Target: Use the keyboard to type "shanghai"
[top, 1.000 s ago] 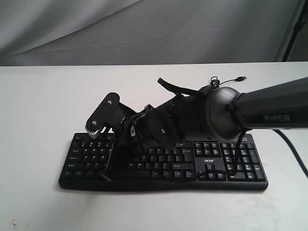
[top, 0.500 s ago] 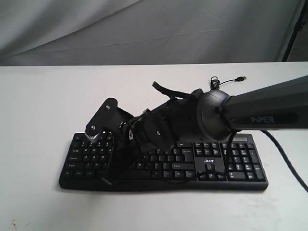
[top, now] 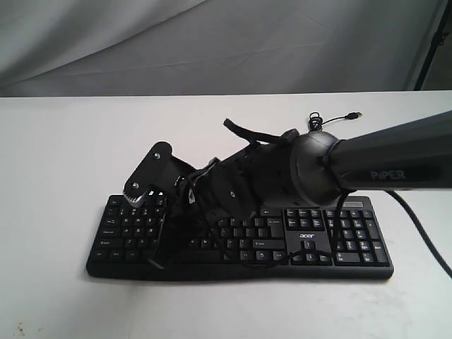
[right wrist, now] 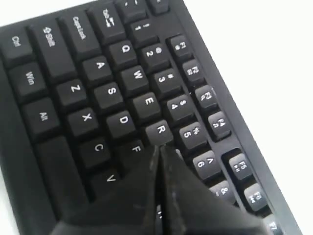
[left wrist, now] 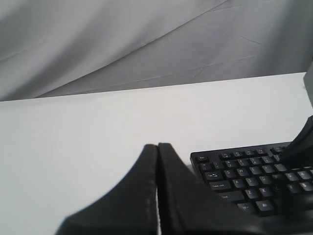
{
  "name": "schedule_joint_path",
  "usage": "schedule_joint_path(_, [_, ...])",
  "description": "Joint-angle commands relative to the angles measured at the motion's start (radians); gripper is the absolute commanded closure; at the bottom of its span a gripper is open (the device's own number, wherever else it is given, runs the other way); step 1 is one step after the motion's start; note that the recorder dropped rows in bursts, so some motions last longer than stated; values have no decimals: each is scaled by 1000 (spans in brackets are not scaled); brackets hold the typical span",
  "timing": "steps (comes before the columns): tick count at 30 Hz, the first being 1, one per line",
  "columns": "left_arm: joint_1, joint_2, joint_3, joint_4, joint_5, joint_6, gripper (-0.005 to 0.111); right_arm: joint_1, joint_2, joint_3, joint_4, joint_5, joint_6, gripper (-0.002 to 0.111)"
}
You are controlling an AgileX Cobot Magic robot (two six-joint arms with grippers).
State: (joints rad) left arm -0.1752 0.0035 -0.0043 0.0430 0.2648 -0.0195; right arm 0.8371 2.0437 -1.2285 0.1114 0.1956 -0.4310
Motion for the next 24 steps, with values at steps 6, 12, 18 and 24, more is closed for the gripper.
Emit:
schedule_joint_path(6, [-4,-3,4,5,-6,-3,107,-21,-60,57,-15,-15,-9,108])
schedule_joint_path(12, [-4,-3,4,5,-6,-3,107,-21,-60,81,-8,-42,-9,108])
schedule_joint_path(18, [-4,-3,4,5,-6,-3,107,-24,-60,81,-8,-59,-9,108])
schedule_joint_path(24, [-4,-3,4,5,-6,-3,107,-24,-44,81,-8,-59,-9,108])
